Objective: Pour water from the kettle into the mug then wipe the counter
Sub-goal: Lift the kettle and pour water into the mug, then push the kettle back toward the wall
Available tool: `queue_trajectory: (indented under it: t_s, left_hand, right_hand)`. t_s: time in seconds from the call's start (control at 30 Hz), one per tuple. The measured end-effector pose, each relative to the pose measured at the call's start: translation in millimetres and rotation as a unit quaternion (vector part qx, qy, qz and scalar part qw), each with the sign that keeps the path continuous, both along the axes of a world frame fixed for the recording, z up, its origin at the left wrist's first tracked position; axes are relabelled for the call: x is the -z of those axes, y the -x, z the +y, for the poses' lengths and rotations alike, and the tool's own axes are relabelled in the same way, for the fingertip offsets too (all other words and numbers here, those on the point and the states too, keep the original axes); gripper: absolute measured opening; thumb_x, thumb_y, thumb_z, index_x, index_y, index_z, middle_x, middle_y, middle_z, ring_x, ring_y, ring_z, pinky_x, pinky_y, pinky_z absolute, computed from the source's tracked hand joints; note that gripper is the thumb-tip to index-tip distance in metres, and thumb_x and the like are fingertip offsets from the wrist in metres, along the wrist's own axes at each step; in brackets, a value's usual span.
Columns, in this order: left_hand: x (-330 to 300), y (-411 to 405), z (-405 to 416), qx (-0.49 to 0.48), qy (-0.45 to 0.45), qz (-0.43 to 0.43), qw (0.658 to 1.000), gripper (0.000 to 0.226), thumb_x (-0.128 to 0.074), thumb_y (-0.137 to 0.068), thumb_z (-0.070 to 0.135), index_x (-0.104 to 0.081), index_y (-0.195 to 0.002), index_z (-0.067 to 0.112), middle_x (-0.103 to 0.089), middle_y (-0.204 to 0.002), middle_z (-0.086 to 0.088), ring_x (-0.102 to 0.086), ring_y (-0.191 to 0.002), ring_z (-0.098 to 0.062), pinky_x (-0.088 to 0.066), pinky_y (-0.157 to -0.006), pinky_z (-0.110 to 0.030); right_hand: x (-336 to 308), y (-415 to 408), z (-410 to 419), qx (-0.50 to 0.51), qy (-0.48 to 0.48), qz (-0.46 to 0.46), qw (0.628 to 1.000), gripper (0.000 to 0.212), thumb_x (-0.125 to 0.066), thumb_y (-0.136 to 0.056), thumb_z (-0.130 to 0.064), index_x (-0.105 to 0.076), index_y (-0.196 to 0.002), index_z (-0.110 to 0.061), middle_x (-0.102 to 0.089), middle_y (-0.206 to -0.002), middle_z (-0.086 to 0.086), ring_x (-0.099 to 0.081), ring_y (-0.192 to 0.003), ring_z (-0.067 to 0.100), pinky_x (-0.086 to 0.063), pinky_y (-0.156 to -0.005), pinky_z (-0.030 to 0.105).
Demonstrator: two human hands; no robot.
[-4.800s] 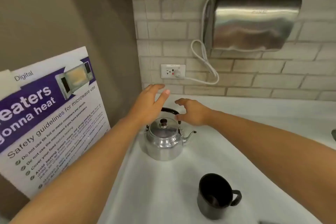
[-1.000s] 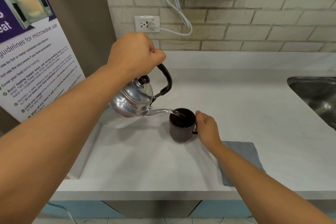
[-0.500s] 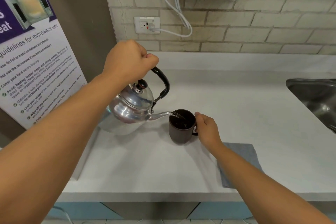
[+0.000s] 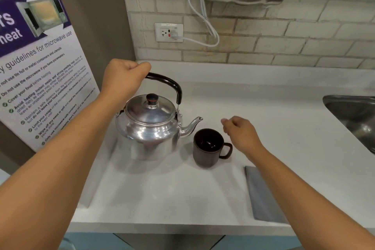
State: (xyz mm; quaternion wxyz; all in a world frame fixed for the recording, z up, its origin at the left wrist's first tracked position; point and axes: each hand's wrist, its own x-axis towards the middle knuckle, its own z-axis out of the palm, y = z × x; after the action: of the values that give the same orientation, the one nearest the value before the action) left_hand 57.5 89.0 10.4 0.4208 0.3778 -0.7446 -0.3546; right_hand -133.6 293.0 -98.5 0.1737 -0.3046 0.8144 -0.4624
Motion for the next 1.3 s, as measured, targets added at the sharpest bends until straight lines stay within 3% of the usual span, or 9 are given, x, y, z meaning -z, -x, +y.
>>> queue_trajectory:
  t_s: [0.13,0.3,0.47,0.6,0.77,0.83,1.07,1.2,1.3]
  left_hand:
    - [-3,0,-13,-0.009,-0.027,0.03,0.999,0.034,-0.057,-0.071,0.03,-0.036,-0.046,0.019,-0.023,-0.049,-0.001,-0.019,-0.039,-0.011,-0.015,-0.037,-0.019]
    - [3,11,-32,-0.025,-0.032,0.055,0.998,0.041,-0.056,-0.069,0.03,-0.03,-0.039,0.021,-0.02,-0.041,0.009,-0.017,-0.039,-0.008,-0.016,-0.037,-0.021]
    - [19,33,-62,-0.018,-0.047,0.079,0.996,0.05,-0.059,-0.076,0.027,-0.036,-0.032,0.021,-0.022,-0.031,0.012,-0.021,-0.032,-0.004,-0.019,-0.033,-0.017]
    - [37,56,-96,-0.026,-0.066,0.066,0.995,0.047,-0.06,-0.08,0.026,-0.034,-0.042,0.022,-0.022,-0.031,0.012,-0.022,-0.033,-0.005,-0.02,-0.034,-0.018]
    - [59,78,-134,-0.014,-0.091,0.046,0.995,0.038,-0.06,-0.077,0.024,-0.038,-0.047,0.016,-0.023,-0.04,0.011,-0.02,-0.037,-0.005,-0.02,-0.036,-0.02]
    - [64,84,-146,-0.015,-0.094,0.035,0.995,0.033,-0.059,-0.076,0.025,-0.041,-0.051,0.013,-0.025,-0.048,0.002,-0.02,-0.041,-0.008,-0.02,-0.037,-0.021]
    - [81,93,-170,-0.009,-0.106,0.041,0.993,0.034,-0.058,-0.076,0.022,-0.036,-0.051,0.014,-0.022,-0.053,-0.003,-0.019,-0.047,-0.01,-0.017,-0.039,-0.023]
    - [91,95,-172,-0.012,-0.116,0.048,0.992,0.041,-0.058,-0.076,0.022,-0.029,-0.047,0.019,-0.018,-0.045,0.007,-0.017,-0.046,-0.01,-0.017,-0.04,-0.024]
    - [95,96,-173,-0.016,-0.111,0.053,0.992,0.045,-0.057,-0.077,0.022,-0.026,-0.045,0.02,-0.016,-0.039,0.008,-0.017,-0.043,-0.008,-0.017,-0.041,-0.024]
  right_hand:
    - [-57,-19,-38,-0.097,0.093,0.002,0.991,0.034,-0.053,-0.089,-0.043,-0.066,-0.081,-0.012,-0.07,-0.09,0.011,-0.062,-0.078,0.018,-0.048,-0.077,0.034]
    - [-100,-39,-93,-0.225,0.124,0.018,0.966,0.03,-0.059,-0.084,-0.049,-0.068,-0.098,-0.025,-0.068,-0.093,-0.008,-0.063,-0.085,0.005,-0.049,-0.08,0.021]
    - [-97,-23,-143,-0.214,0.112,0.061,0.969,0.02,-0.067,-0.084,-0.029,-0.067,-0.102,-0.02,-0.066,-0.089,-0.004,-0.061,-0.071,0.003,-0.044,-0.062,0.005]
    - [-87,-4,-179,-0.212,0.066,0.084,0.971,0.015,-0.064,-0.087,-0.025,-0.067,-0.099,-0.017,-0.065,-0.075,-0.008,-0.059,-0.064,0.003,-0.041,-0.055,0.005]
    - [-69,15,-212,-0.205,0.034,0.082,0.975,0.021,-0.062,-0.089,-0.022,-0.067,-0.105,-0.01,-0.064,-0.078,-0.001,-0.059,-0.07,0.011,-0.043,-0.063,0.017]
    - [-63,18,-222,-0.198,0.032,0.07,0.977,0.022,-0.062,-0.089,-0.021,-0.067,-0.106,-0.008,-0.064,-0.082,0.001,-0.06,-0.073,0.013,-0.043,-0.066,0.019]
    - [-49,23,-245,-0.18,0.029,0.06,0.981,0.023,-0.062,-0.089,-0.02,-0.067,-0.108,-0.008,-0.066,-0.091,0.002,-0.058,-0.077,0.011,-0.04,-0.058,0.003]
    - [-45,23,-247,-0.182,0.027,0.045,0.982,0.024,-0.063,-0.087,-0.019,-0.067,-0.108,-0.006,-0.069,-0.101,0.008,-0.059,-0.086,0.015,-0.043,-0.073,0.018]
    - [-43,21,-245,-0.172,0.035,0.036,0.984,0.026,-0.063,-0.087,-0.019,-0.067,-0.108,-0.006,-0.069,-0.106,0.01,-0.06,-0.089,0.016,-0.042,-0.079,0.021]
